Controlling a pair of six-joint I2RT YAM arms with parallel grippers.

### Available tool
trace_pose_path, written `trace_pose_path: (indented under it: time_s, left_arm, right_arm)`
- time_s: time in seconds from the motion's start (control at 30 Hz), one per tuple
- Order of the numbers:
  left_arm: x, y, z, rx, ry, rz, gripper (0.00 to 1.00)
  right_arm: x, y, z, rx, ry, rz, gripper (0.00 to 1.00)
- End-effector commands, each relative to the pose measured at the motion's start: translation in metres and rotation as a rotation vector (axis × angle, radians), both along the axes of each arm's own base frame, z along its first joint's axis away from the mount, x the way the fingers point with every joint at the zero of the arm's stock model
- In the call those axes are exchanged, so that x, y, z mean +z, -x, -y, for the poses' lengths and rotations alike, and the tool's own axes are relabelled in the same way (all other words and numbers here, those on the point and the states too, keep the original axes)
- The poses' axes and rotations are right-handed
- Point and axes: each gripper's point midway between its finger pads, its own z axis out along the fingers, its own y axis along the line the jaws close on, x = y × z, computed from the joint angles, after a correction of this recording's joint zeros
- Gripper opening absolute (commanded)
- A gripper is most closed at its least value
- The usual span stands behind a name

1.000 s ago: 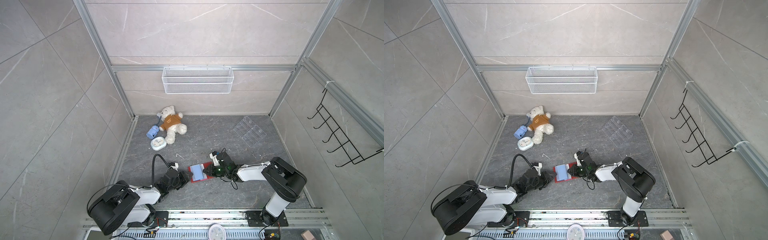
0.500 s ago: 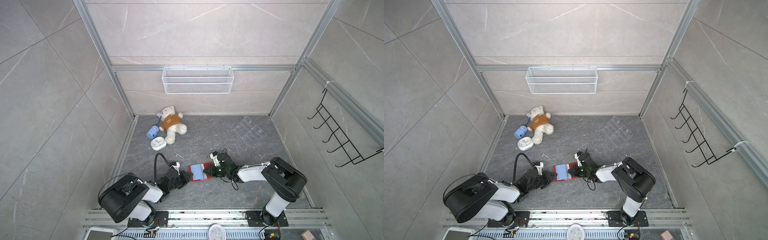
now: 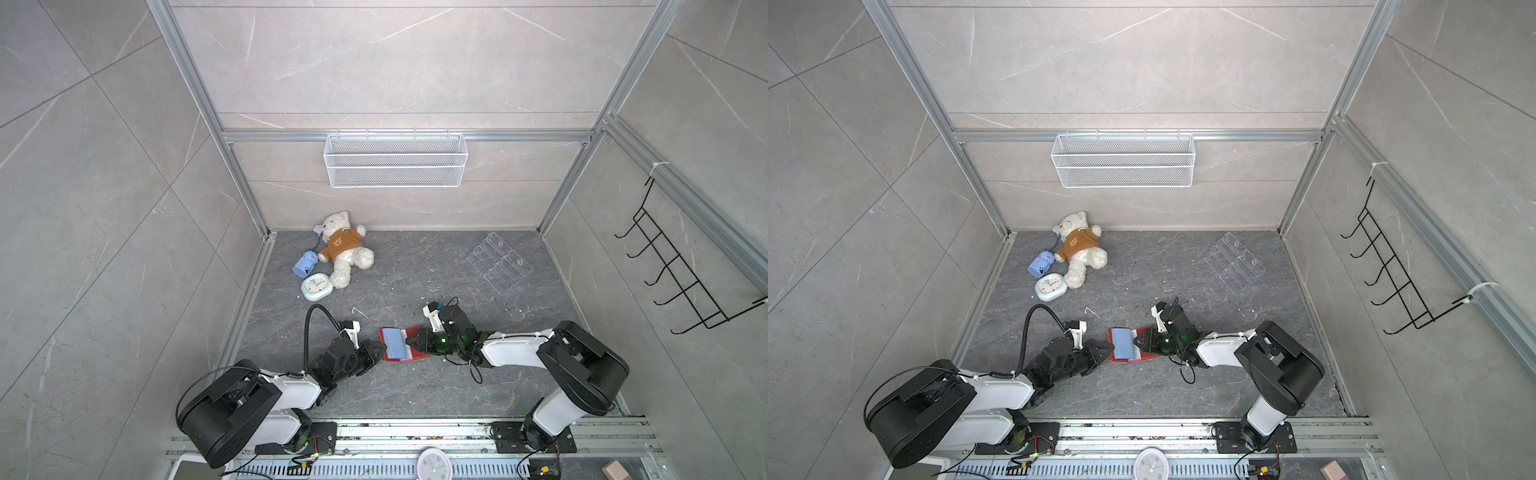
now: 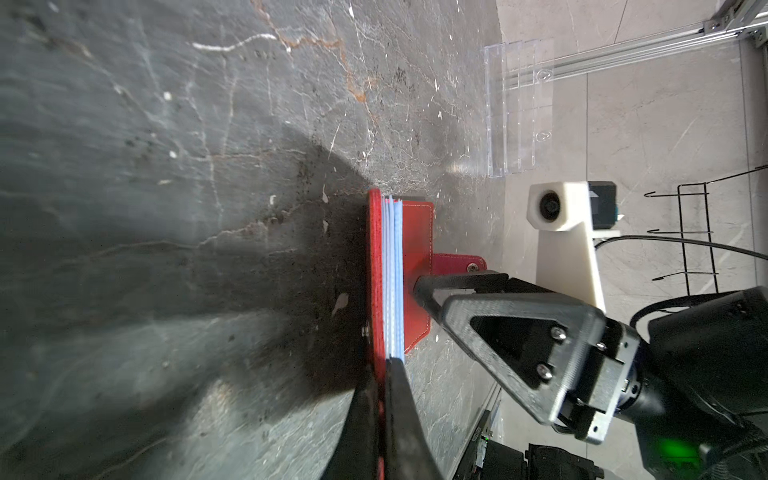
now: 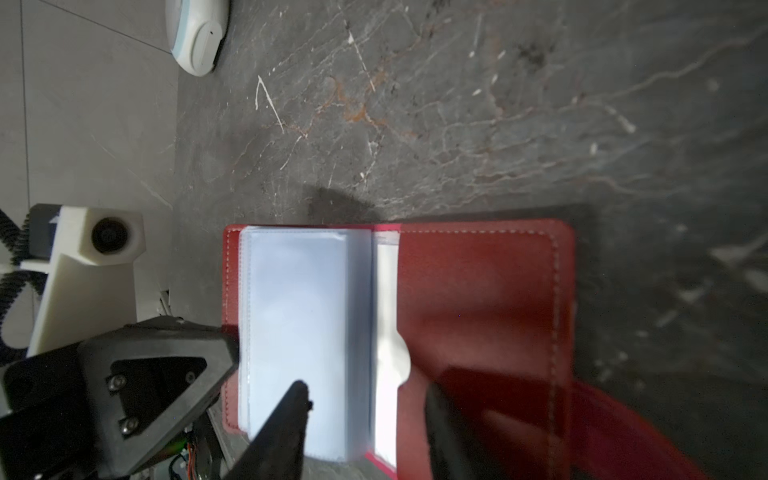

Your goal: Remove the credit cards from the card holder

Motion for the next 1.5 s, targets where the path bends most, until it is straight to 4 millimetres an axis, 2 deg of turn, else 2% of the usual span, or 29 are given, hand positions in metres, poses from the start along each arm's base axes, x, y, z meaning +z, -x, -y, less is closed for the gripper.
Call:
trace_pose_path:
  time_s: [0.0, 0.2, 0.23, 0.27, 0.43, 0.6, 0.97, 1.47]
  left_arm:
    - [0.009, -0.003, 0.001, -0.014, -0.015, 0.041, 0.00]
    - [0.012, -0.002, 0.001, -0.017, -0.017, 0.044, 0.00]
    - [0.012, -0.002, 0.000, -0.016, -0.016, 0.045, 0.00]
    - [0.013, -0.002, 0.000, -0.016, -0.016, 0.048, 0.00]
    - [0.016, -0.002, -0.001, -0.017, -0.022, 0.053, 0.00]
    - [0.016, -0.001, -0.001, -0.020, -0.023, 0.055, 0.00]
    - [0.019, 0.000, 0.002, -0.025, -0.021, 0.063, 0.00]
    - [0.019, 0.002, 0.002, -0.028, -0.024, 0.070, 0.00]
  right_arm:
    - [0.014, 0.003, 0.005, 0.004, 0.075, 0.040, 0.60]
    - [0.016, 0.013, -0.006, 0.092, 0.316, 0.081, 0.73]
    - [0.016, 0.013, -0.008, 0.099, 0.335, 0.083, 0.94]
    - [0.016, 0.013, -0.012, 0.106, 0.347, 0.084, 1.00]
    - [0.015, 0.007, -0.022, 0.120, 0.391, 0.093, 1.00]
    - [0.006, 0.002, -0.026, 0.124, 0.421, 0.076, 1.00]
    - [0.010, -0.003, -0.041, 0.150, 0.387, 0.081, 1.00]
    - [-0.007, -0.010, -0.048, 0.153, 0.414, 0.059, 1.00]
